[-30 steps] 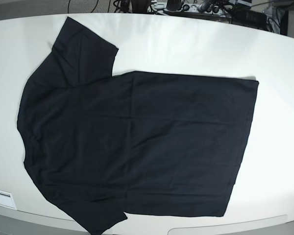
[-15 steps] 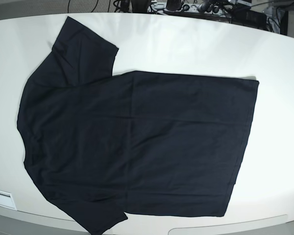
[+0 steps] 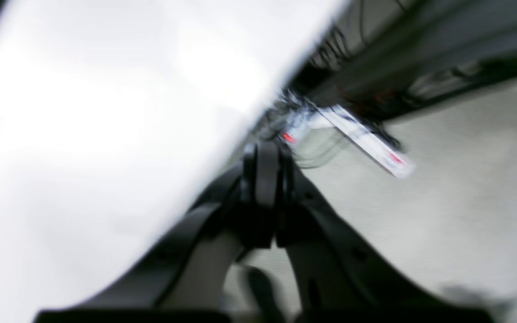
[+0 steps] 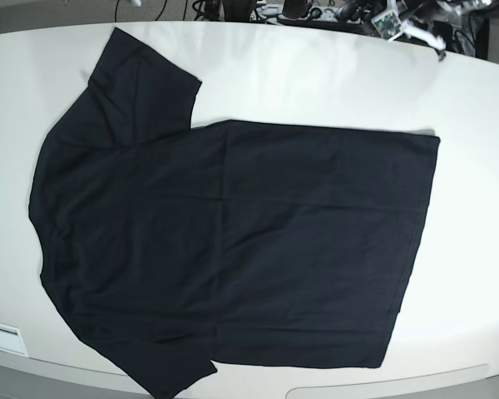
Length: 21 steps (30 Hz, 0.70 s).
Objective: Fold the T-shirt properly
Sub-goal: 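Move both grippers down to the shirt's shoulder and hem corners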
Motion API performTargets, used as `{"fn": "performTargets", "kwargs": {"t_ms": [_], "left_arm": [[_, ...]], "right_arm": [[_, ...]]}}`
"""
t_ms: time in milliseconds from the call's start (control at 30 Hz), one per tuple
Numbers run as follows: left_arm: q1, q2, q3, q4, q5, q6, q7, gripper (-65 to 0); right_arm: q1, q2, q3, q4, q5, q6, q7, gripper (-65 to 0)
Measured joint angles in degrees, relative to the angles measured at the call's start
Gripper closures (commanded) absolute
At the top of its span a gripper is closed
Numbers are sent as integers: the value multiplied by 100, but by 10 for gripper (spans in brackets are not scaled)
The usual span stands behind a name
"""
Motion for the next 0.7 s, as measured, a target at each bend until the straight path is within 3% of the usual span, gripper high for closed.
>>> {"fn": "performTargets", "kwargs": {"t_ms": [167,333,533,700], "left_arm": [[-907,-317,-7,-11,321,4,-151,0],[-1550,-879,33,-621,400,-352,-575,0],[-2245,-1810,861,-2017,1276,-551,-1814,0],[-3176,-2461,2065,-2791,2011,-413,-2778,-361]], "right_arm": [[957,-11,0,-2,59,90,254,0],[1770,-15,0,-4,675,492,507,0],[2031,-33,-7,-48,719,437,487,0],[1982,-20,-4,-72,721,452,424,0]]}}
